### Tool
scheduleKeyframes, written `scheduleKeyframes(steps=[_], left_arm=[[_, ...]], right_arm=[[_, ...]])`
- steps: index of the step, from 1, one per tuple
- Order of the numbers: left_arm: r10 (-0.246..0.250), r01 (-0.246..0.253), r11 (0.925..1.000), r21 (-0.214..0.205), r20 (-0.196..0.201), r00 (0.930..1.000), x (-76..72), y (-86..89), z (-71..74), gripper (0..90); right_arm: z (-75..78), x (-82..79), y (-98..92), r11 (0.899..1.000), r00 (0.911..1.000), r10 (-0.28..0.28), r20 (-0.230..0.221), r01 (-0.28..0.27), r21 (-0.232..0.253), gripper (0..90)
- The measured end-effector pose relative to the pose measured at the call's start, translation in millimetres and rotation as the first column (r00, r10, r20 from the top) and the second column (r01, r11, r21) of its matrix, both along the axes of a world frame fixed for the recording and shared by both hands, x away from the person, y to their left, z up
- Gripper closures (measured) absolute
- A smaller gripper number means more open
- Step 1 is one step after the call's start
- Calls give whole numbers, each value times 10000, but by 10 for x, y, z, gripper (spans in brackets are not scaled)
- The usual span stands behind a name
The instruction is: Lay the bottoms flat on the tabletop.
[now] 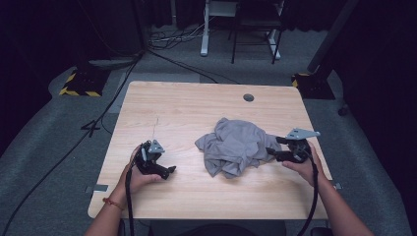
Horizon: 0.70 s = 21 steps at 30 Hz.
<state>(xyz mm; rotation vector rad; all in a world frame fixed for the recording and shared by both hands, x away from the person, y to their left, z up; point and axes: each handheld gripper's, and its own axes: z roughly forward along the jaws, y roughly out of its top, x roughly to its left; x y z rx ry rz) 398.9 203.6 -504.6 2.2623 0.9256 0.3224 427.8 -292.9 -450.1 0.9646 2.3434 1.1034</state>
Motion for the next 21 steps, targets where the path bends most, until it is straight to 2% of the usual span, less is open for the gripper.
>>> scheduleKeyframes(steps=[1, 2, 3, 4, 6, 11, 13, 17, 18, 21], left_arm=[[10, -10, 10000, 2, -3, 10000, -1, 0, 0, 3], [11, -11, 10000, 0, -2, 10000, -1, 0, 0, 3], [11, -11, 10000, 0, -1, 10000, -1, 0, 0, 3], [31, -31, 10000, 17, -5, 10000, -2, -2, 2, 3], [59, -59, 10000, 25, -5, 10000, -3, -5, 2, 3], [183, -183, 9998, -14, -9, 9998, -7, -103, 1, 3], [-35, 35, 10000, 67, 62, 10000, -5, -182, 4, 5], [-354, 354, 9994, 15, 51, 9994, 7, -319, 6, 12], [-382, 382, 9993, 26, 124, 9992, 14, -338, 17, 23], [-438, 441, 9973, -584, 68, 9990, 64, -367, 51, 220]], right_arm=[[-18, 50, 57, 9998, 9997, 155, -200, -157, -107, 362], [-79, 141, 175, 9985, 9990, 256, -361, -273, -473, 379], [-79, 141, 175, 9985, 9990, 256, -361, -273, -473, 379], [-157, 219, 275, 9963, 9982, 294, -521, -335, -796, 394], [-198, 251, 316, 9956, 9977, 347, -590, -396, -851, 399], [-405, 300, 464, 9955, 9899, 674, -1246, -752, -585, 408], [-439, 282, 497, 9952, 9883, 879, -1247, -926, -330, 410], [-453, 211, 581, 9873, 9801, 1543, -1252, -1579, -193, 416], [-456, 185, 604, 9836, 9766, 1762, -1233, -1797, -176, 417], [-445, 130, 637, 9758, 9685, 2121, -1306, -2172, -256, 413]])
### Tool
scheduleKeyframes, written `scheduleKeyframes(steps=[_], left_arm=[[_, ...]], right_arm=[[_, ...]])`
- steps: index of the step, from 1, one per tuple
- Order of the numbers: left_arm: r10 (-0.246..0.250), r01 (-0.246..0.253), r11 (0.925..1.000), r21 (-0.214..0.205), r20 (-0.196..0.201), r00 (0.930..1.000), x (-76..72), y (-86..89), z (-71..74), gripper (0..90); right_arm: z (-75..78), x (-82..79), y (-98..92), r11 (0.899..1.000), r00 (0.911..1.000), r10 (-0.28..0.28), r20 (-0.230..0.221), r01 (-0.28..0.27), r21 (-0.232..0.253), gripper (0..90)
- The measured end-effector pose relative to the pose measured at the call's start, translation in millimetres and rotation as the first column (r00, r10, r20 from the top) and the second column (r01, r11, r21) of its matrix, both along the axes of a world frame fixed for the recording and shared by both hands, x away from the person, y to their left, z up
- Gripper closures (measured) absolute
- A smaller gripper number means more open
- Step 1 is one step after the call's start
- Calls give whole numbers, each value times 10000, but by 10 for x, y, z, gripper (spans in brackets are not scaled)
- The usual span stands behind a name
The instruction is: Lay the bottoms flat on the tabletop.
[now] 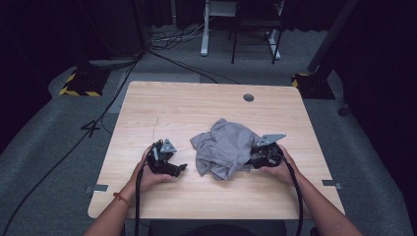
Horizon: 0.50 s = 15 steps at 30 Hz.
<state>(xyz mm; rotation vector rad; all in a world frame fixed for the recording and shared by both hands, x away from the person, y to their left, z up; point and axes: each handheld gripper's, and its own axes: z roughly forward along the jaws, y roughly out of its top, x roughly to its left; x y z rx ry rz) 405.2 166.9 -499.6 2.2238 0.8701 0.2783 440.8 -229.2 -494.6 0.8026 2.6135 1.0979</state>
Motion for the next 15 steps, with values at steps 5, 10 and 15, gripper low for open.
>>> scheduleKeyframes(steps=[5, 10, 15], left_arm=[[-262, 291, 9964, -801, 364, 9990, 103, -123, 172, 238], [-642, 728, 9947, -727, 1146, 9913, 194, -343, 368, 257], [-1191, 1231, 9906, -589, 675, 9906, 310, -610, 313, 253]], right_arm=[[142, -77, -172, 10000, 9998, -13, 203, 13, -7, 400], [268, -73, -496, 9944, 9934, -980, 601, 954, 445, 411], [222, 27, -720, 9624, 9576, -2713, 973, 2714, 121, 399]])
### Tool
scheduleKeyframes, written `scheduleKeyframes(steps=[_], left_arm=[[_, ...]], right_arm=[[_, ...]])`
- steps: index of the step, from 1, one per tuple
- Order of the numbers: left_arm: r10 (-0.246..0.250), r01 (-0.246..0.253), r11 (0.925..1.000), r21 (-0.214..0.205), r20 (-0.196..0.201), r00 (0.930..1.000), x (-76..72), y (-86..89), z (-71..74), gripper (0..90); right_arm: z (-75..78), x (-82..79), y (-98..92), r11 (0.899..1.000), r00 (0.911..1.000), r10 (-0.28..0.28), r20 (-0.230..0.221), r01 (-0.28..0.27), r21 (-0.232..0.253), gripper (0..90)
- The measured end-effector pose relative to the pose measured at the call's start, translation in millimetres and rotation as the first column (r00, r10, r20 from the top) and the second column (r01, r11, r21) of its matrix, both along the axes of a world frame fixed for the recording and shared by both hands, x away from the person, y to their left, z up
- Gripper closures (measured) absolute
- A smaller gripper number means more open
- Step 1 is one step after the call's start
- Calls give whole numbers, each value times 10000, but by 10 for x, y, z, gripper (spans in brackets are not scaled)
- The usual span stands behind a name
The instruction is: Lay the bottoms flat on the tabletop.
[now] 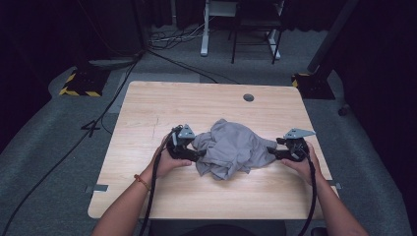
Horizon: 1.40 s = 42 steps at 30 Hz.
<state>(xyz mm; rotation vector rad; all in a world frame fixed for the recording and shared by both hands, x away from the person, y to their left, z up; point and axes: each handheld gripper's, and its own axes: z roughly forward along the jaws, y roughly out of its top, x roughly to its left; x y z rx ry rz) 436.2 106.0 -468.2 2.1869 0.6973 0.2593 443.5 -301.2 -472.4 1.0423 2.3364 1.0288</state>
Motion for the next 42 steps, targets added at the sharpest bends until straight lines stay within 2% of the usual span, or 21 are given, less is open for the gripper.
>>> scheduleKeyframes(steps=[2, 4, 9, 10, 11, 12, 13, 15, 18, 21, 22, 24, 27, 28, 29, 31, 33, 34, 39, 41, 42], left_arm=[[-214, 217, 9996, 184, -177, 9996, 4, -102, -54, 249], [-304, 315, 9988, 374, -288, 9991, 12, -185, -107, 254], [-633, 677, 9941, 849, -535, 9966, -9, -312, -218, 380], [-714, 767, 9929, 907, -605, 9956, -13, -317, -234, 437], [-872, 926, 9928, 763, -713, 9936, -18, -309, -237, 573], [-1001, 1061, 9914, 761, -785, 9919, -20, -299, -233, 573], [-1110, 1170, 9905, 724, -816, 9905, -29, -292, -233, 692], [-1254, 1316, 9881, 796, -780, 9890, -53, -281, -225, 771], [-1452, 1536, 9833, 977, -878, 9855, -115, -246, -191, 803], [-1861, 1952, 9723, 1285, -795, 9793, -255, -172, -136, 815], [-1928, 2011, 9717, 1240, -760, 9783, -309, -140, -118, 816], [-1923, 1986, 9721, 1249, -607, 9795, -424, -64, -70, 816], [-1939, 1972, 9758, 944, -430, 9801, -582, 67, 11, 815], [-1920, 1947, 9770, 867, -378, 9807, -636, 107, 35, 815], [-1918, 1943, 9776, 804, -376, 9807, -687, 146, 57, 815], [-1783, 1803, 9812, 681, -345, 9834, -813, 211, 87, 814], [-1769, 1786, 9816, 680, -308, 9838, -915, 249, 102, 813], [-1787, 1804, 9813, 674, -301, 9834, -955, 257, 105, 813], [-2302, 2338, 9683, 878, -499, 9719, -1223, 197, 95, 814], [-2494, 2540, 9638, 815, -632, 9663, -1322, 127, 87, 812], [-2484, 2530, 9639, 830, -614, 9667, -1363, 86, 84, 807]], right_arm=[[-46, 52, -33, 9996, 9995, -242, -220, 245, 127, 380], [-103, 100, -35, 9992, 9986, -380, -368, 376, -113, 351], [-238, 219, -45, 9987, 9949, -496, -874, 501, 28, 322], [-235, 229, -38, 9985, 9944, -531, -910, 540, 75, 347], [-228, 231, -18, 9991, 9954, -380, -883, 393, 126, 436], [-228, 231, -18, 9991, 9954, -380, -883, 393, 126, 436], [-214, 218, 12, 10000, 9966, -18, -826, 22, 50, 582], [-204, 207, 37, 9999, 9969, 87, -780, -93, -76, 617], [-148, 163, 112, 9983, 9983, 354, -456, -375, -456, 788], [24, 107, 151, 9969, 9990, 227, 395, -196, -758, 827], [102, 85, 158, 9961, 9964, 206, 823, -134, -870, 829], [276, 51, 158, 9978, 9893, -13, 1458, 110, -656, 835], [539, 28, 141, 9986, 9733, -327, 2270, 413, -336, 836], [690, 51, 141, 9977, 9650, -447, 2583, 561, -370, 837], [690, 51, 141, 9977, 9650, -447, 2583, 561, -370, 837], [899, 164, 160, 9970, 9552, -605, 2896, 720, -293, 837], [940, 196, 171, 9964, 9525, -637, 2977, 776, -351, 836], [1031, 291, 201, 9962, 9484, -711, 3090, 834, -266, 836], [1143, 512, 283, 9942, 9385, -887, 3337, 1039, -280, 836], [1158, 639, 339, 9942, 9401, -972, 3268, 1070, -120, 834], [1150, 703, 379, 9946, 9437, -961, 3166, 1036, -70, 827]])
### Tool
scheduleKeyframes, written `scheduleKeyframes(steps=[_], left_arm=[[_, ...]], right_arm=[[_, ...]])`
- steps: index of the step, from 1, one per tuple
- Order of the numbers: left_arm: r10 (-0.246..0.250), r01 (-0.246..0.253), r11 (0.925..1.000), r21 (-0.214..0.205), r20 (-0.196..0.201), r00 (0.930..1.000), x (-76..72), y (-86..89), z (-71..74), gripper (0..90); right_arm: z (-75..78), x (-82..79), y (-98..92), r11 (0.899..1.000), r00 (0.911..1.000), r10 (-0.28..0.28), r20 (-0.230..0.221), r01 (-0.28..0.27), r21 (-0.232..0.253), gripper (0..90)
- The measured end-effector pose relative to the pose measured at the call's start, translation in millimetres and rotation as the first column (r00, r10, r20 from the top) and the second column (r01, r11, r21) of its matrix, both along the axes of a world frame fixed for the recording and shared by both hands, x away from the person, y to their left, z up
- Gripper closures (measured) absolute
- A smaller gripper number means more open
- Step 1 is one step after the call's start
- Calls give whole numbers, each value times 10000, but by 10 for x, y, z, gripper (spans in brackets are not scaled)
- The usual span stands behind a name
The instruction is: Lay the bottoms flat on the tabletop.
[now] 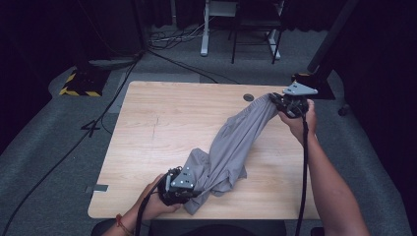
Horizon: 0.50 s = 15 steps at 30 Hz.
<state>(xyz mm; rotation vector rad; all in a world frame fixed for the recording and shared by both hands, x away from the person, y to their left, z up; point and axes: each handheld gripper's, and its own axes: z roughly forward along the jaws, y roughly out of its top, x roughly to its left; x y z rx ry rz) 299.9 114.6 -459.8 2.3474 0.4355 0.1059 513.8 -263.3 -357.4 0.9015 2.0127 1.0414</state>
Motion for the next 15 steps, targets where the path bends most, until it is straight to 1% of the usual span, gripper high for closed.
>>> scheduleKeyframes(steps=[1, 2, 3, 4, 5, 6, 7, 8, 9, 10, 11, 12, 13, 14, 15], left_arm=[[190, -191, 9997, -178, -90, 9998, -32, -48, -2, 780], [426, -435, 9985, -345, -253, 9988, -47, -76, -5, 706], [393, -406, 9981, -463, -296, 9988, -48, -106, -6, 670], [471, -480, 9977, -484, -188, 9987, -52, -136, -2, 621], [623, -621, 9972, -427, 53, 9980, -44, -160, 8, 545], [858, -850, 9955, -429, 180, 9961, -30, -174, 24, 459], [905, -894, 9954, -353, 302, 9954, -1, -167, 50, 459], [989, -972, 9945, -397, 444, 9941, 30, -164, 72, 420], [1027, -1004, 9940, -433, 543, 9932, 71, -160, 99, 394], [1110, -1083, 9932, -428, 678, 9915, 116, -160, 131, 384], [1212, -1175, 9920, -469, 840, 9891, 163, -165, 165, 362], [1209, -1162, 9916, -564, 903, 9885, 224, -171, 200, 339], [1194, -1139, 9913, -661, 876, 9890, 295, -182, 229, 329], [1261, -1194, 9905, -688, 1026, 9867, 372, -198, 255, 318], [1444, -1372, 9883, -671, 1183, 9824, 454, -213, 283, 310]], right_arm=[[-24, 63, 50, 10000, 9999, 34, -123, -34, 7, 804], [-79, 139, 124, 10000, 9996, 16, -265, -14, 78, 747], [-121, 182, 165, 9999, 9995, -122, -299, 123, 39, 726], [-183, 232, 214, 9999, 9989, -117, -453, 114, -62, 694], [-250, 274, 252, 10000, 9977, 14, -678, -17, -58, 646], [-372, 309, 304, 10000, 9919, 7, -1271, -15, -58, 556], [-372, 309, 304, 10000, 9919, 7, -1271, -15, -58, 556], [-423, 289, 315, 9998, 9907, 74, -1359, -99, -172, 552], [-468, 250, 313, 9996, 9902, 193, -1383, -220, -185, 537], [-506, 206, 299, 9992, 9883, 317, -1489, -348, -181, 519], [-540, 155, 279, 9987, 9844, 465, -1696, -491, -115, 506], [-568, 96, 254, 9972, 9790, 721, -1908, -746, -60, 498], [-591, 26, 226, 9949, 9758, 944, -1974, -996, -165, 489], [-613, -45, 193, 9929, 9739, 1101, -1986, -1170, -232, 487], [-640, -116, 150, 9921, 9682, 1204, -2192, -1251, -74, 483]])
